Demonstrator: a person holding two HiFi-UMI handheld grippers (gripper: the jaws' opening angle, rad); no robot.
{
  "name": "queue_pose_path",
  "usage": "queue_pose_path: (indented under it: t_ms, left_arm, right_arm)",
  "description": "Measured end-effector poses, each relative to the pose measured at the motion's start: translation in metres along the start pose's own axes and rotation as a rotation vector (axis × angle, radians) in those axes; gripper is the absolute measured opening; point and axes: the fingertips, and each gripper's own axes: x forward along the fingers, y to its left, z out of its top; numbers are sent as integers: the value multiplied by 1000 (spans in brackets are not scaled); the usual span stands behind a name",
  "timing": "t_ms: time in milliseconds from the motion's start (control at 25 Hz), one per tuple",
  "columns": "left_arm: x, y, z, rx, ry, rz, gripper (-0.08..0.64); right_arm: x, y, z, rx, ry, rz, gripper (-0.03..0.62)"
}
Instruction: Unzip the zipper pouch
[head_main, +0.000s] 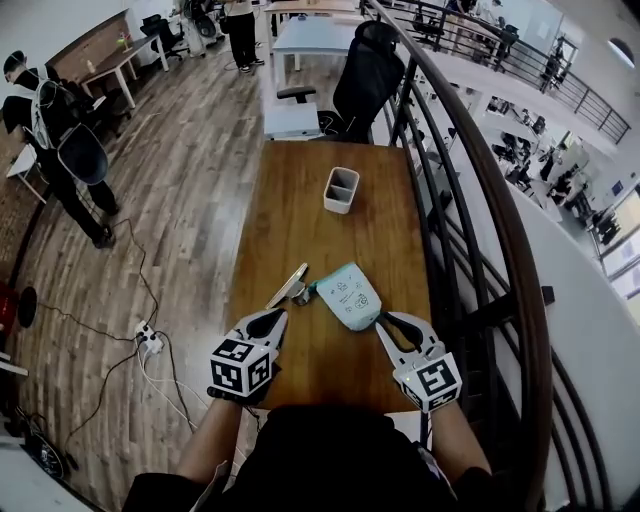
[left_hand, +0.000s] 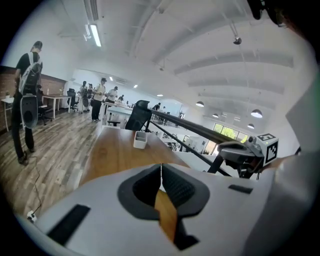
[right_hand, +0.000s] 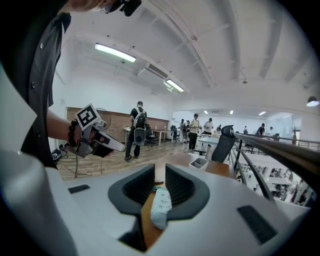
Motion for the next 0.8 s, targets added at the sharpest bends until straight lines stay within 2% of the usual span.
queue_pose_path:
  t_ms: [320,520,640,800]
  left_arm:
    - [-8,-24,55,47,-244,-67,15]
    - [-20,-33,79,130,-348,-56,15]
    - [-22,-33,82,137,-381,-59,15]
    - [-23,-36,81,124,-384,-66,15]
  right_arm:
    - [-37,-29,30,175,-165,-116,-3]
    - [-51,-36,46,178,-220,-156,-5]
    - [-53,-37,46,167,-223,-167,-6]
    - [-56,-38,42,200,-229,-168,-6]
